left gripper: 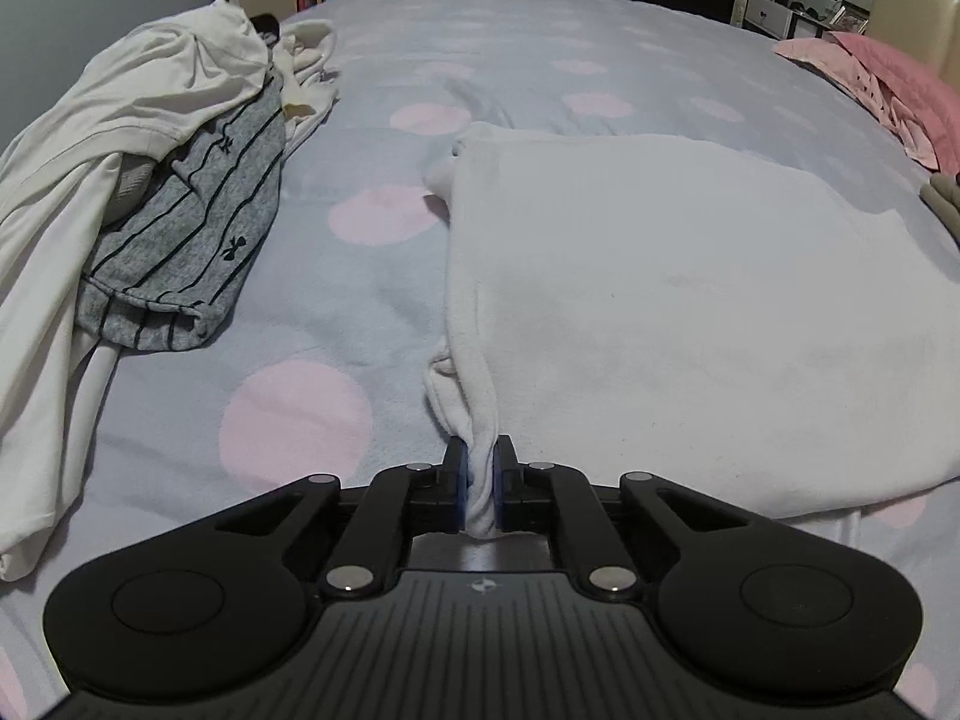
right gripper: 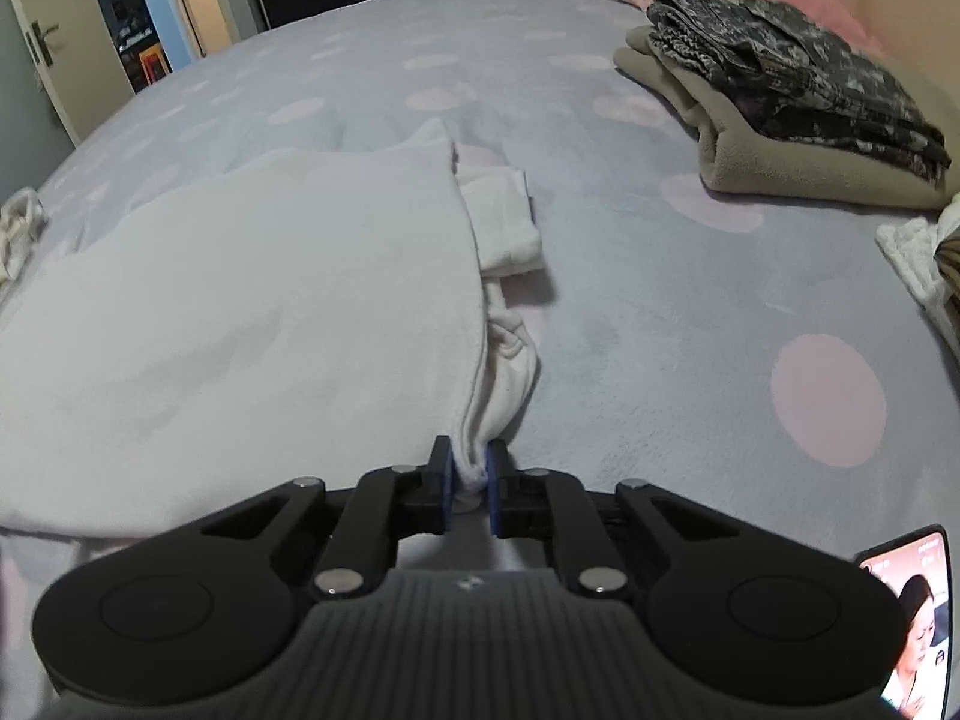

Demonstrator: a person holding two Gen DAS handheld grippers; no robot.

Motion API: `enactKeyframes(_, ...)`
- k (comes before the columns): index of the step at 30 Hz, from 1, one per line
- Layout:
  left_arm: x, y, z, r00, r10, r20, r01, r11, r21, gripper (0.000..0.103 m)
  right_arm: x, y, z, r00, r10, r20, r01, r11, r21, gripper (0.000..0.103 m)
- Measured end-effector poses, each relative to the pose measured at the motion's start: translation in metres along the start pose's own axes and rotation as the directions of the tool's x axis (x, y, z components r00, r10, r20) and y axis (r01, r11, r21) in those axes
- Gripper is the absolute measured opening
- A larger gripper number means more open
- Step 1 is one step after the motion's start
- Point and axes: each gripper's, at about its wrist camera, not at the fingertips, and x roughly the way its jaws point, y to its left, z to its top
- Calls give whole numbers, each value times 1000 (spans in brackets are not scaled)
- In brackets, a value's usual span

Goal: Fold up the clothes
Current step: 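Pinch the folded shirt edge with the left gripper while the right gripper pinches too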

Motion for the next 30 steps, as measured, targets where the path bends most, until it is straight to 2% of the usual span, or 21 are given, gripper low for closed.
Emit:
enactKeyframes(6, -45, 15, 26, 999, -43, 16, 43, 999, 10, 5, -33, -10, 29, 997, 46, -66, -45, 999, 8, 11)
enactKeyframes(11, -84, 15, 30, 999, -54, 5, 54, 995, 87, 5, -62, -12, 44, 988, 81, -129, -82, 997, -1, 11)
enactKeyframes(15, -109, 24, 15, 997, -57, -52, 63, 989, 133, 5, -86, -12, 29, 978, 88, -192, -99, 994, -50, 11)
enactKeyframes(21, -133, 41, -24, 986, -75, -149, 99, 982, 160, 5, -119, -16, -13, 955, 95, -281, -124, 988, -88, 11)
enactKeyframes(24, -130, 41, -45, 985, -49, -166, 83, 975, 207, 5, -124, -12, -36, 951, 78, -298, -121, 985, -127, 11)
enactKeyframes(30, -99, 32, -68, 975, 1, -221, 60, 961, 270, 5, -96, -1, -71, 942, 4, -335, -71, 979, -190, 11)
